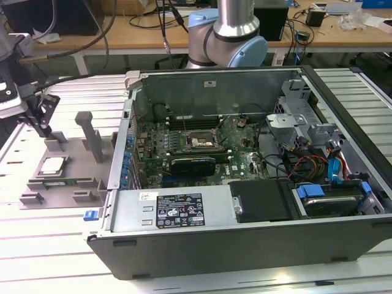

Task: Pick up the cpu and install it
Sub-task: 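Pick up the cpu and move it towards the insertion slot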

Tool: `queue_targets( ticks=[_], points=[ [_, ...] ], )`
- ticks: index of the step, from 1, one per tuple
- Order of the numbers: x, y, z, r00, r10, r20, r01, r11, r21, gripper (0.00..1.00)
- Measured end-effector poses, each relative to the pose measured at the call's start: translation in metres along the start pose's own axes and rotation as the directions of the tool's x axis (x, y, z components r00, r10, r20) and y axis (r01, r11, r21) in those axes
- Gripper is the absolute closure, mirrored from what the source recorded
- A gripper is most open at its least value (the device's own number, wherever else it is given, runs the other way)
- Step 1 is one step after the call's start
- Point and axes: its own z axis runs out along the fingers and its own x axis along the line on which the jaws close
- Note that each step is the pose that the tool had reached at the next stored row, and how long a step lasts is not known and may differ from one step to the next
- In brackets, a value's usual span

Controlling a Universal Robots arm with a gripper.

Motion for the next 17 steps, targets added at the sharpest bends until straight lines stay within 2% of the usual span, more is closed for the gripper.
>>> queue_targets(
  ticks=[1,10,15,17],
  points=[
    [0.0019,-0.0003,0.0039,1.0000,0.000,0.0000,0.000,1.0000,0.0002,0.89],
    [0.0115,-0.0019,0.0218,1.0000,0.000,0.0000,0.000,1.0000,0.0003,0.89],
    [0.0139,-0.0035,0.0328,1.0000,0.000,-0.0003,0.000,1.0000,0.0004,0.89],
    [0.0142,-0.0060,0.0398,1.0000,0.000,-0.0009,0.000,1.0000,0.0003,0.89]
  ],
)
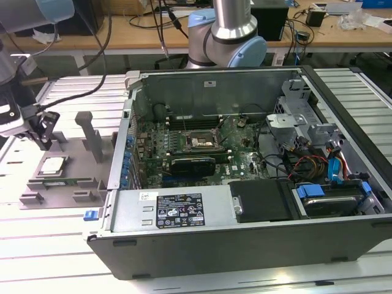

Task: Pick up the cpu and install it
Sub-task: 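Pick up the cpu and move it towards the insertion slot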

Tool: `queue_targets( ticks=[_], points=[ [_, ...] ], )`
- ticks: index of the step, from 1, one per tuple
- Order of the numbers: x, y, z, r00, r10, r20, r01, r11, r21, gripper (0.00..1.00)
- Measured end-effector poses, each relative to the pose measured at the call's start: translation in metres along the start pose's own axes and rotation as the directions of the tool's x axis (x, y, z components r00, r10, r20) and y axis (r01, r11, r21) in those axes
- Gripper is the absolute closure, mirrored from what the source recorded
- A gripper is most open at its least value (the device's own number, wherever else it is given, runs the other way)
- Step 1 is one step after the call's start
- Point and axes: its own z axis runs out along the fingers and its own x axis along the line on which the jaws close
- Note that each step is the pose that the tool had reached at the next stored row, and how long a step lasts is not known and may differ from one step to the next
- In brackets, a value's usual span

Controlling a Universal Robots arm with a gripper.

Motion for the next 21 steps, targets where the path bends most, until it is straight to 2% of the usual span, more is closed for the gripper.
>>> queue_targets(
  ticks=[4,10,14,19,21],
  points=[
    [0.0007,-0.0067,0.0159,1.0000,0.000,-0.0006,0.000,1.0000,0.0001,0.89],
    [0.0075,-0.0086,0.0312,1.0000,-0.001,-0.0006,0.001,1.0000,0.0001,0.89],
    [0.0097,-0.0090,0.0354,1.0000,-0.002,-0.0006,0.002,1.0000,0.0000,0.89],
    [0.0098,-0.0089,0.0357,1.0000,-0.001,-0.0006,0.001,1.0000,0.0001,0.89],
    [0.0098,-0.0089,0.0357,1.0000,-0.001,-0.0006,0.001,1.0000,0.0001,0.76]
  ],
)
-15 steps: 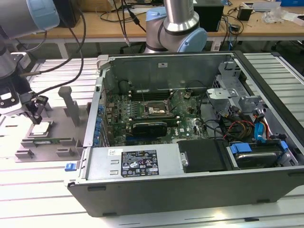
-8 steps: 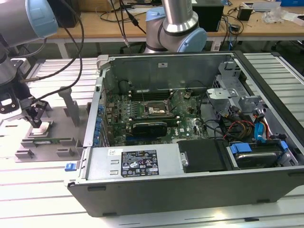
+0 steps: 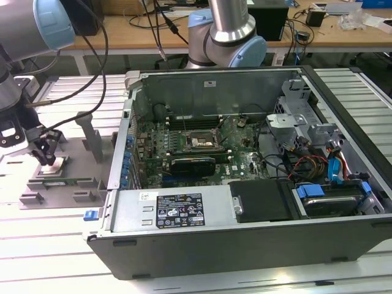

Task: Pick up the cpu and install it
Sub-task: 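Pick up the cpu and move it towards the insertion slot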

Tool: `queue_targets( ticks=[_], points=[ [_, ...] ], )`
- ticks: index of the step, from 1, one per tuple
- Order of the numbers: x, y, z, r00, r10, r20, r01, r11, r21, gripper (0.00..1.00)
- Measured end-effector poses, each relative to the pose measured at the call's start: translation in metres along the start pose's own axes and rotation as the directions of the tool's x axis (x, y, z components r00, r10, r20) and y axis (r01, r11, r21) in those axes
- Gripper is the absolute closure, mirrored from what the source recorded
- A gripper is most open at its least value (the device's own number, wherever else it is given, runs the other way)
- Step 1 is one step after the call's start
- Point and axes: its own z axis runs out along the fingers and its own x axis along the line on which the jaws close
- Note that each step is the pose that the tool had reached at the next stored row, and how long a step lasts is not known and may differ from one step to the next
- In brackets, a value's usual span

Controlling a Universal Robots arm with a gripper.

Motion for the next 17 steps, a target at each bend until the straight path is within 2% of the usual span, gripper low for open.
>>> queue_targets(
  ticks=[3,4,7,8,9,15,17],
  points=[
    [0.0000,0.0000,0.0000,1.0000,0.000,0.0000,0.000,1.0000,-0.0001,0.58],
    [0.0000,0.0000,0.0000,1.0000,0.000,0.0000,0.000,1.0000,-0.0001,0.58],
    [0.0000,0.0000,0.0000,1.0000,0.000,0.0000,0.000,1.0000,-0.0001,0.40],
    [0.0000,0.0000,0.0000,1.0000,0.000,0.0001,0.000,1.0000,-0.0002,0.40],
    [0.0000,0.0000,0.0000,1.0000,0.000,0.0000,0.000,1.0000,-0.0001,0.34],
    [0.0003,0.0000,0.0065,0.9999,-0.012,0.0055,0.012,0.9999,-0.0016,0.34],
    [0.0006,0.0006,0.0116,0.9989,-0.046,0.0051,0.046,0.9989,-0.0023,0.34]
  ],
)
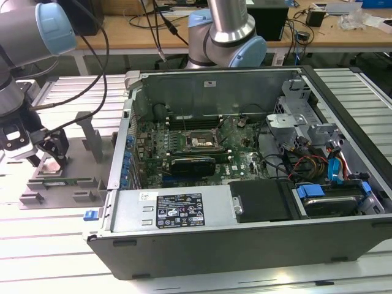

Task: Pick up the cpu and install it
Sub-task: 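Pick up the cpu and move it towards the insertion slot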

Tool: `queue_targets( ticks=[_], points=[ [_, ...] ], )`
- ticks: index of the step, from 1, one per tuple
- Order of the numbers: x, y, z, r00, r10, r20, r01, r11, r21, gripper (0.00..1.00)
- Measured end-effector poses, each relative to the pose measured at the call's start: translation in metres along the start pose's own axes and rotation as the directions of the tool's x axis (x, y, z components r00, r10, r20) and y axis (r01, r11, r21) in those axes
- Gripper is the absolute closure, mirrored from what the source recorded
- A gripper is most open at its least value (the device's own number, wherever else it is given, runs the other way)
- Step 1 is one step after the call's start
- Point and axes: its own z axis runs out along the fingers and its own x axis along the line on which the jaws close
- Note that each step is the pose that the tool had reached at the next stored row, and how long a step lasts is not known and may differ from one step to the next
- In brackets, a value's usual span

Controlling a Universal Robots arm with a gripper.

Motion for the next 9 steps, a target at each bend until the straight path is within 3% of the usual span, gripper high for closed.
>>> queue_targets(
  ticks=[4,9],
  points=[
    [0.0005,0.0015,0.0096,0.9998,-0.020,-0.0009,0.020,0.9998,-0.0022,0.34],
    [0.0004,0.0027,0.0110,0.9998,-0.021,-0.0009,0.021,0.9998,-0.0023,0.34]
  ],
)
